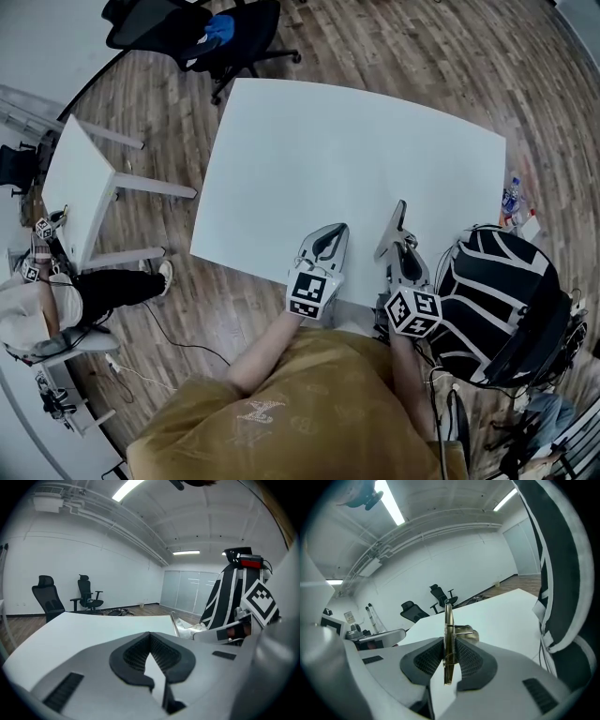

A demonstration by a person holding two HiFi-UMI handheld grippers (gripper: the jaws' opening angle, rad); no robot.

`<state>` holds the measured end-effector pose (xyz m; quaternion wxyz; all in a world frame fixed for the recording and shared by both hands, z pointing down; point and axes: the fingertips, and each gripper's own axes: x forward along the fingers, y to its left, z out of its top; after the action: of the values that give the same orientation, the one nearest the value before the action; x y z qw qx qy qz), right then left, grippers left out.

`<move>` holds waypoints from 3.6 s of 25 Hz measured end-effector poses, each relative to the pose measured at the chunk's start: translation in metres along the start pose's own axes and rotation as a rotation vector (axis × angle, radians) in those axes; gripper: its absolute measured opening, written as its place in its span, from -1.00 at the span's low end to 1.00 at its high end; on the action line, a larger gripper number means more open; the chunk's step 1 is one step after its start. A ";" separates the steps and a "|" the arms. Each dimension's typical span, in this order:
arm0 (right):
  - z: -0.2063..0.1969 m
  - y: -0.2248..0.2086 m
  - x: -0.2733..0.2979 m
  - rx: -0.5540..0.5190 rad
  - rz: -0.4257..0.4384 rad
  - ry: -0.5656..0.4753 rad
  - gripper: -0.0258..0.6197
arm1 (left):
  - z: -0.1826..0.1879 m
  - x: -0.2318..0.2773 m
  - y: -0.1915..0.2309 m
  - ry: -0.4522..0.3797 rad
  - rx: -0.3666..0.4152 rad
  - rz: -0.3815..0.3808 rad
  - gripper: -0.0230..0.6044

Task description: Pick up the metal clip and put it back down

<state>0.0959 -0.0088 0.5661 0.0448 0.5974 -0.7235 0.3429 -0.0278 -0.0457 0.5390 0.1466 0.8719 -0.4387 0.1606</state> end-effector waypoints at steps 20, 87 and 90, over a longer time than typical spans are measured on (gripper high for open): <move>-0.055 -0.020 0.023 0.242 0.016 0.180 -0.69 | -0.061 0.011 -0.005 0.138 -0.061 -0.010 -0.92; 0.005 -0.003 -0.005 -0.353 -0.153 0.001 -0.90 | -0.008 -0.006 0.004 0.023 -0.044 0.025 -0.92; 0.022 0.002 -0.012 -0.374 -0.150 -0.063 -0.90 | 0.008 -0.009 0.003 -0.012 -0.031 0.032 -0.92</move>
<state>0.1052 -0.0108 0.5429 0.1577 0.6412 -0.7293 0.1795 -0.0340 -0.0443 0.5289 0.1549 0.8633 -0.4559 0.1510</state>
